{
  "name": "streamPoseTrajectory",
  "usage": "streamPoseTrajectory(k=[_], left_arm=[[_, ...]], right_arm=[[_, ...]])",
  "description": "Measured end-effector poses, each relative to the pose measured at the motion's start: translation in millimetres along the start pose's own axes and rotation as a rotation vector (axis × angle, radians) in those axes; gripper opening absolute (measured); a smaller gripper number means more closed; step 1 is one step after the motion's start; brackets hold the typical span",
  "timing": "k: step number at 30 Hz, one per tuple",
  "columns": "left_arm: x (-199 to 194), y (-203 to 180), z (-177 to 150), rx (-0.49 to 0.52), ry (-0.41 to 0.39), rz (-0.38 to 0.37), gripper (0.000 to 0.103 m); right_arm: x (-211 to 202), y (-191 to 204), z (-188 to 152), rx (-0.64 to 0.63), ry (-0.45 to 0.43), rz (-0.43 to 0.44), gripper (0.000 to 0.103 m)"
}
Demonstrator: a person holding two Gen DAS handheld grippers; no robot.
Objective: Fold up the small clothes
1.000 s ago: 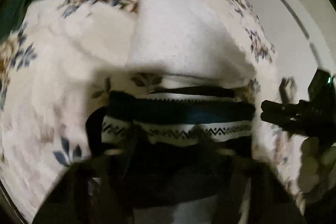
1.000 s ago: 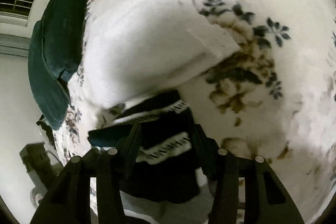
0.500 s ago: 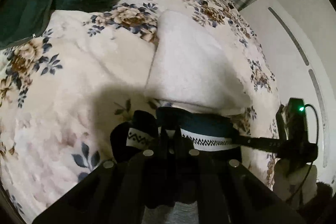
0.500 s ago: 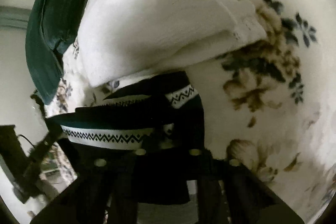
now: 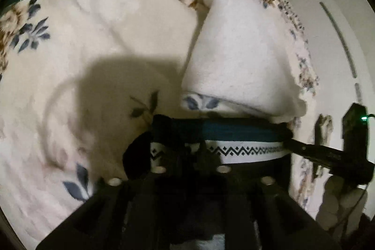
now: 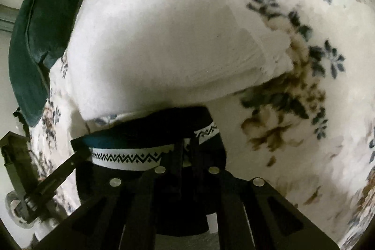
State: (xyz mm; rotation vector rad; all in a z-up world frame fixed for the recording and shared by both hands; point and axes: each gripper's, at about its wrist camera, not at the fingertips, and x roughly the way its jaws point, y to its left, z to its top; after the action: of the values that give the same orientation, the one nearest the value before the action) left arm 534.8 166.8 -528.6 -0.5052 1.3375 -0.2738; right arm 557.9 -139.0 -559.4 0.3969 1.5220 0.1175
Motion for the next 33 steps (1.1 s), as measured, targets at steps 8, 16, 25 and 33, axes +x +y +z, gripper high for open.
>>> streamPoseTrajectory(k=[8,16,25,33], left_arm=[[-75.1,13.4,-62.4,-0.168,-0.139,-0.142,0.064],[-100.9,31.4,-201.7,-0.426,-0.191,-0.101,0.067],[-58.5,49.4,-263.2,-0.635,-0.255,-0.227,0.067],[-57.4,55.0,-276.2,-0.746,-0.311,-0.277,0.067]], right_arm=[[-22.4,-33.9,-19.0,-0.006,0.077,0.1,0.062],[-23.3,-65.3,-55.4,-0.044,0.181,0.189,0.094],[22.2,-58.0,-33.5,-0.041,0.268,0.318,0.1],[77.8,-58.4,-3.8,0.019,0.361,0.434,0.1]])
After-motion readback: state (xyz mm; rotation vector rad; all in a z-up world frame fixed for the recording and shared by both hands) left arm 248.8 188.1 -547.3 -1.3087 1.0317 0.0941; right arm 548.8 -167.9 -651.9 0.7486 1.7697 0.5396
